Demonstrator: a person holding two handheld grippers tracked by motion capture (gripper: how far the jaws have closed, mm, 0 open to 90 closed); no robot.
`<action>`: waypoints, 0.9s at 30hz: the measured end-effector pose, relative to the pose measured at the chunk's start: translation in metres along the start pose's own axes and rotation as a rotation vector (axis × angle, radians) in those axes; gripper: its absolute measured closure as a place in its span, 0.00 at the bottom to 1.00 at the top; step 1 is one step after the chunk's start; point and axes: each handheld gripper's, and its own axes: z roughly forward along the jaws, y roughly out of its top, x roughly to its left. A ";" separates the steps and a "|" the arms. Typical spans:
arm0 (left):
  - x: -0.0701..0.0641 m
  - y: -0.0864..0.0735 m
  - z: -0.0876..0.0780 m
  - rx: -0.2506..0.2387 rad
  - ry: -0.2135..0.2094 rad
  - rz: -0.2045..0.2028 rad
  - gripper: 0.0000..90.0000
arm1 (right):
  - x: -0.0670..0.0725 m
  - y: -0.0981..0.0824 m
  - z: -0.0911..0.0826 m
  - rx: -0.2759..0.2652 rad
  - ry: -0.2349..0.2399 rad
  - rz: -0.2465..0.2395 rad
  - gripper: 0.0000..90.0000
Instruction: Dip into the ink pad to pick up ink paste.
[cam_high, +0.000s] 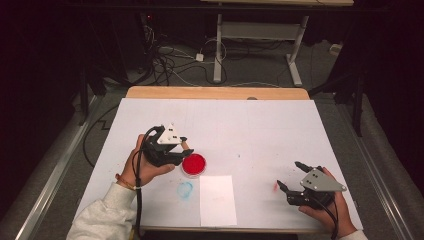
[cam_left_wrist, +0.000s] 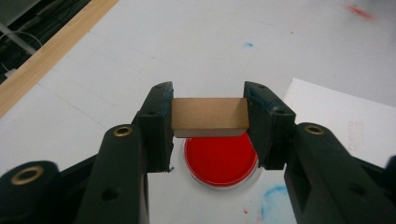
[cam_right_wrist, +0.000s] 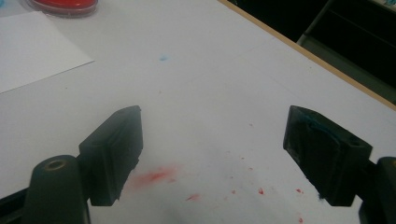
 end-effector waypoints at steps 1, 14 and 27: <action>-0.001 0.000 0.001 0.002 0.000 0.003 0.60 | 0.000 0.000 0.000 0.001 0.001 -0.001 0.23; -0.006 -0.015 0.052 0.141 -0.074 0.008 0.60 | 0.001 -0.001 0.001 0.008 0.003 -0.008 0.23; -0.008 -0.023 0.079 0.224 -0.101 0.008 0.60 | 0.001 -0.001 0.002 0.014 0.006 -0.012 0.23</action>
